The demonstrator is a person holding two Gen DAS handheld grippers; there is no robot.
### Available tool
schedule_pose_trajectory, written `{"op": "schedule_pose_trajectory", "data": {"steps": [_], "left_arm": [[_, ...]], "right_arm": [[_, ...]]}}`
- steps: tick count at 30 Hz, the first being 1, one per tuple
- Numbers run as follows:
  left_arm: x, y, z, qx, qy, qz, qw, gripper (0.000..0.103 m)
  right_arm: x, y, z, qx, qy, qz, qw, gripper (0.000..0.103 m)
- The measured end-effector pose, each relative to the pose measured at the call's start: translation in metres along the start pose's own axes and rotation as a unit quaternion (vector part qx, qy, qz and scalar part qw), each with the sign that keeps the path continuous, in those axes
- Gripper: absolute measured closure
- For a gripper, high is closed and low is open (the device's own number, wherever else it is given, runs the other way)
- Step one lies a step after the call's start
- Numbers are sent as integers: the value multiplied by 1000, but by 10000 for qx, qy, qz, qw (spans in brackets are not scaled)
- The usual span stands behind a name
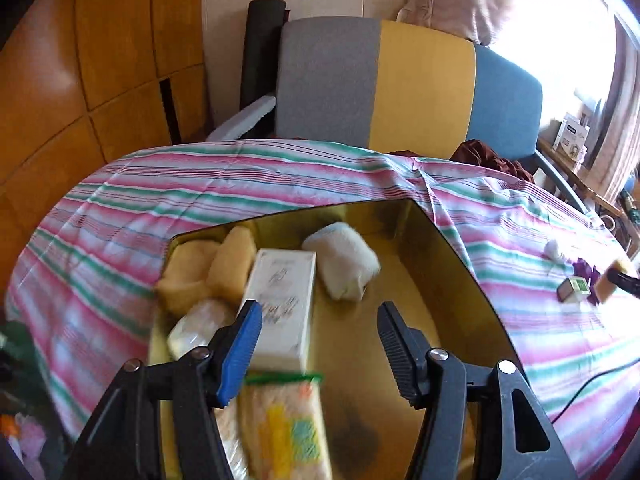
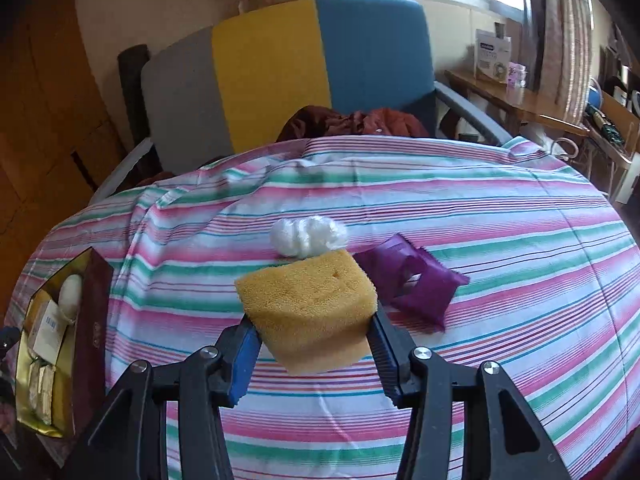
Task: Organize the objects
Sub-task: 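Carry the yellow sponge into the gold tray and open the right gripper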
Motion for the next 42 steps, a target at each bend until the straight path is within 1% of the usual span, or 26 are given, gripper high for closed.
{"op": "schedule_pose_trajectory", "data": {"steps": [2,4,7,11,15,19,23,25,28,31,35,38,39,40,42], "left_arm": [[-5,9,6,55,3,-59,10000,41],[-11,16,13,56,66,-76,9999,39],[-19,21,22,8,192,-40,9998,38],[-28,26,28,-19,302,-38,9995,38],[-33,33,32,109,246,-113,9996,38],[-43,38,37,12,420,10,9991,38],[-57,42,43,-30,583,36,9983,38],[-64,42,46,-60,660,27,9978,38],[-75,40,51,-144,793,-11,9967,38],[-83,39,55,-199,863,-25,9961,38],[-90,37,59,-243,965,-16,9950,38],[-93,36,60,-261,996,-9,9947,38],[-93,36,60,-264,1006,-15,9946,38],[-94,35,61,-279,1022,-14,9944,38],[-93,33,60,-296,1031,-7,9942,38]], "right_arm": [[-24,4,3,-53,256,-230,9994,52],[-52,7,8,-152,531,-562,9969,52],[-102,11,19,-292,1004,-962,9899,52],[-161,17,32,-418,1407,-1508,9776,52],[-198,21,37,-452,1635,-1778,9693,52],[-228,16,40,-554,1881,-1856,9629,52],[-257,8,37,-612,2156,-1787,9580,51],[-269,0,34,-653,2260,-1682,9573,51],[-285,-19,28,-691,2377,-1413,9585,50],[-298,-42,21,-735,2498,-1219,9578,47],[-309,-74,15,-1015,2606,-1038,9545,46],[-308,-80,12,-1053,2549,-1021,9558,42],[-305,-79,10,-1010,2469,-1046,9581,38],[-302,-77,7,-962,2383,-1108,9600,32],[-297,-74,2,-917,2230,-1171,9634,22]]}}
Point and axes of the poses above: each gripper's, at about its wrist camera, not at the fingertips, and y roughly against the way its jaws point, x to its right, z to its underside, the point moved 1 cm from there along -y, roughly the way its jaws point
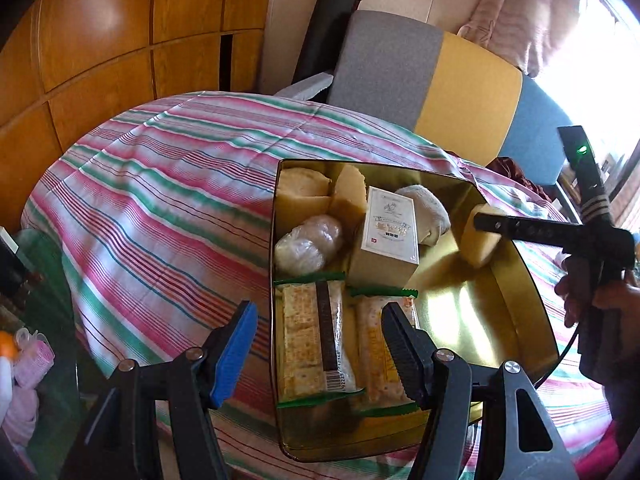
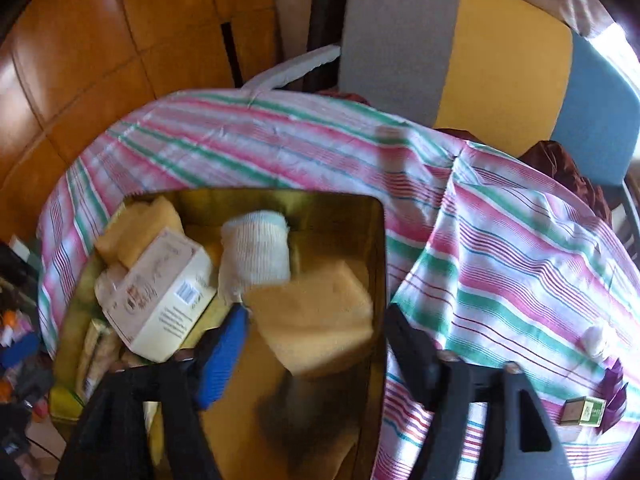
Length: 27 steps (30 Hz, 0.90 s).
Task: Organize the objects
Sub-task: 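Carry the yellow sponge into the gold tray and open the right gripper, then move both open grippers from the tray back toward the remaining items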
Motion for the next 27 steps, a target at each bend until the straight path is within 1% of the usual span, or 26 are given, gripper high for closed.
{"op": "schedule_pose_trajectory", "data": {"steps": [4,6,8,11,15,19,23,27], "left_arm": [[5,1,1,11,-60,31,10000,38],[7,4,1,57,-93,29,9999,38],[9,4,0,67,-114,11,9999,38],[11,5,0,92,-125,1,9999,38],[16,8,1,125,-174,-5,9998,37],[23,10,4,159,-295,-8,9994,37],[30,11,5,184,-399,-22,9990,37],[35,12,7,182,-484,-12,9987,37]], "right_arm": [[3,10,-3,189,-110,58,9997,22],[2,19,0,250,-187,-85,9995,22],[1,26,5,298,-184,-135,9993,22],[-2,42,20,362,-187,-240,9989,22],[-11,59,44,417,-58,-218,9989,22],[-17,69,66,377,98,-256,9989,22],[-12,79,85,359,85,-193,9991,22],[1,88,96,385,6,-71,9992,22]]}}
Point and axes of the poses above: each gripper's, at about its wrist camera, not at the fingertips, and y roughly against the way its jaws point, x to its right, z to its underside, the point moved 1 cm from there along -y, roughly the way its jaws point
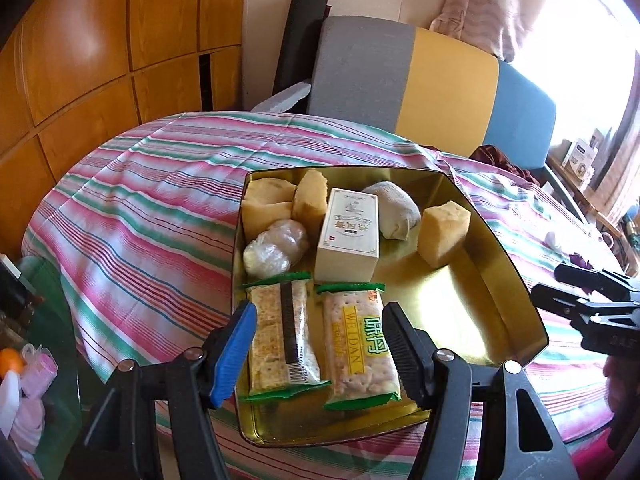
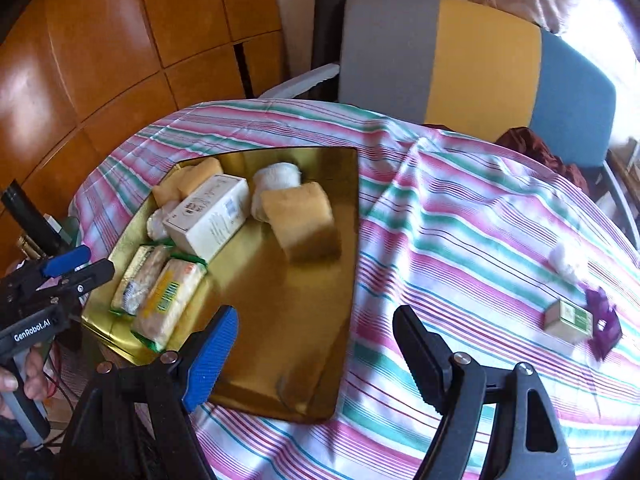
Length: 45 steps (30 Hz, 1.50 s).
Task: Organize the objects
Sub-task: 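Move both open grippers from the tray back toward the remaining items, then lower the left gripper onto the green box and close it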
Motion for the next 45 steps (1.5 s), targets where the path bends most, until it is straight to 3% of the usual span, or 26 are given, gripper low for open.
{"op": "schedule_pose_trajectory", "data": {"steps": [12,18,22,25,29,33,45], "left_arm": [[29,1,4,-27,-411,27,9991,35],[48,2,4,66,-713,-13,9974,31],[63,2,0,118,-902,40,9958,29],[78,1,-3,147,-1076,88,9940,29],[103,-2,-7,182,-1338,177,9907,29],[128,-7,-8,178,-1614,259,9864,29],[191,-16,-14,208,-2126,529,9755,29]], "right_arm": [[55,24,14,127,-328,466,9983,22],[101,34,19,186,-535,1038,9930,22],[144,38,28,198,-846,1653,9824,22],[182,40,42,239,-1412,2001,9692,22],[229,43,62,118,-2475,2186,9438,22],[253,51,75,83,-3039,2251,9257,22],[270,60,87,72,-3527,2160,9104,22]]}}
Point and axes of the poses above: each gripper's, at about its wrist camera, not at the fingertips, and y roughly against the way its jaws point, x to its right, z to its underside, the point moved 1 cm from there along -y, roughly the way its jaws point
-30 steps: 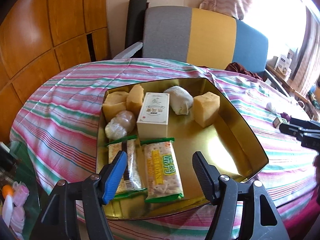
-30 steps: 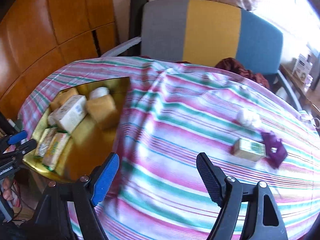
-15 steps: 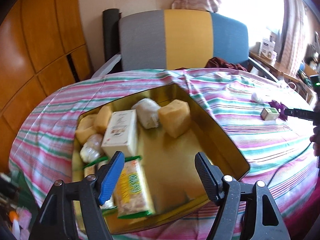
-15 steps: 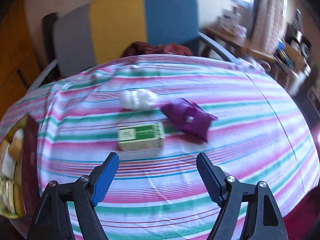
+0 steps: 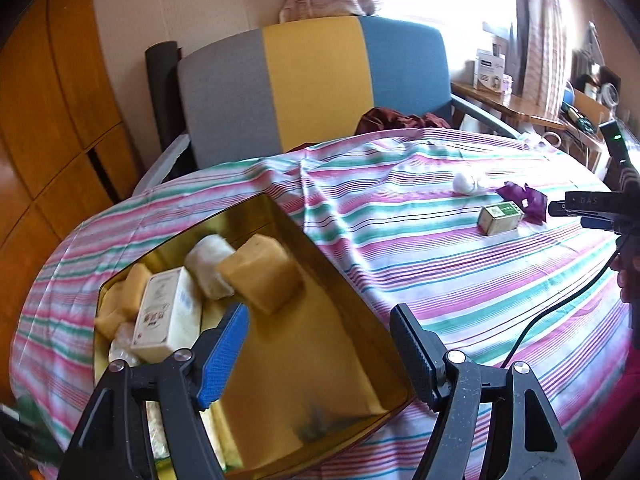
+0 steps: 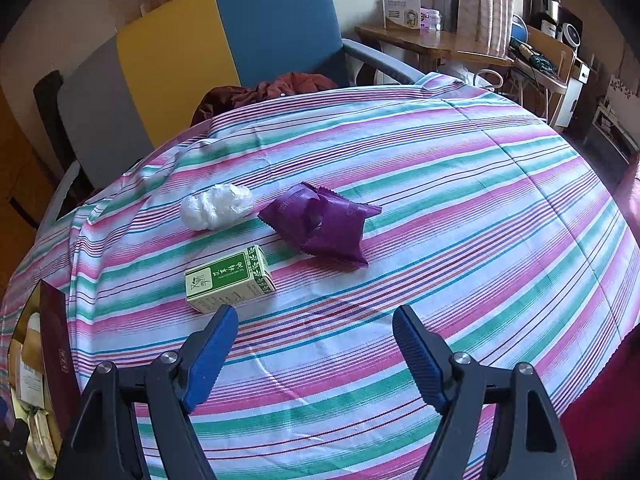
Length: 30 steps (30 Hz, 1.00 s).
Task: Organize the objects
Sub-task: 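Lower the left gripper onto the green box and close it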
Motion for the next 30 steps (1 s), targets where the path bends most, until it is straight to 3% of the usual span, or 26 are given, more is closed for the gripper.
{"op": "schedule_pose_trajectory", "data": {"steps": [9,18,24,30], "left_arm": [[26,-20,-15,-106,-209,128,9996,29],[69,-45,-44,-155,-332,595,9976,30],[111,-69,-67,-59,-668,808,9945,32],[153,-104,-82,-345,-924,1198,9879,32]], "right_arm": [[42,1,-6,-56,-916,-22,9958,22],[77,4,-6,-5,-1851,-164,9826,22],[82,0,-4,-83,-2072,-348,9776,22],[82,-6,-2,-172,-2178,-495,9746,22]]}}
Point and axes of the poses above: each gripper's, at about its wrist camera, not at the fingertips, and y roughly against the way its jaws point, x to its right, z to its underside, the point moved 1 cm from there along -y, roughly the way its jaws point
